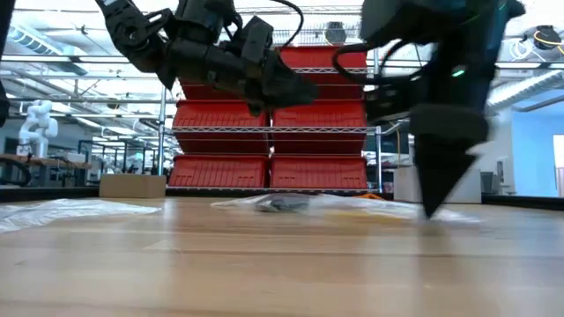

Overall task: Sort rubber bands
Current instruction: Adjust the transparent zip bags that contain rubber bands

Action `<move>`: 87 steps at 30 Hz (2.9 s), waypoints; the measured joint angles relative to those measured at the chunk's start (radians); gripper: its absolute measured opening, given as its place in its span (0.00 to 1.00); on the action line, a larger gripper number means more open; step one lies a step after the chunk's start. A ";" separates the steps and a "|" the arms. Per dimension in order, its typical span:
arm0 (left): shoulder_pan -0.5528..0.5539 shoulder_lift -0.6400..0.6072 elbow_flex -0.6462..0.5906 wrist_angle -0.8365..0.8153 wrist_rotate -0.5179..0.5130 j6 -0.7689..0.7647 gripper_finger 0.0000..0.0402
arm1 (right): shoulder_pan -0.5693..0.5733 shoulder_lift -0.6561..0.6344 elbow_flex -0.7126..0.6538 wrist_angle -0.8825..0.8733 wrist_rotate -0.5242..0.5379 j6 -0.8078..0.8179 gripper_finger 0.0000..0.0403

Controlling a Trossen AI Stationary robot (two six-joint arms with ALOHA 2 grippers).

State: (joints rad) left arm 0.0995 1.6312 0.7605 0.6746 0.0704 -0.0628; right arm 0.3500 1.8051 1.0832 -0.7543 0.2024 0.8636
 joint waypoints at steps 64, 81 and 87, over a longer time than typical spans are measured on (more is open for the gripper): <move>0.115 -0.336 -0.058 -0.498 -0.083 0.176 0.01 | -0.410 -0.026 -0.200 0.788 0.008 -0.528 0.00; 0.117 -0.340 -0.062 -0.497 -0.132 0.173 0.01 | -0.069 -0.117 -0.167 0.644 0.062 0.006 0.00; 0.117 -0.340 -0.062 -0.488 -0.132 0.174 0.01 | -0.110 -0.108 -0.158 0.729 0.100 -0.296 0.00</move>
State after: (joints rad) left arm 0.2165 1.2915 0.6987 0.1866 -0.0620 0.1107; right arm 0.2400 1.6971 0.9249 -0.0249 0.3028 0.5681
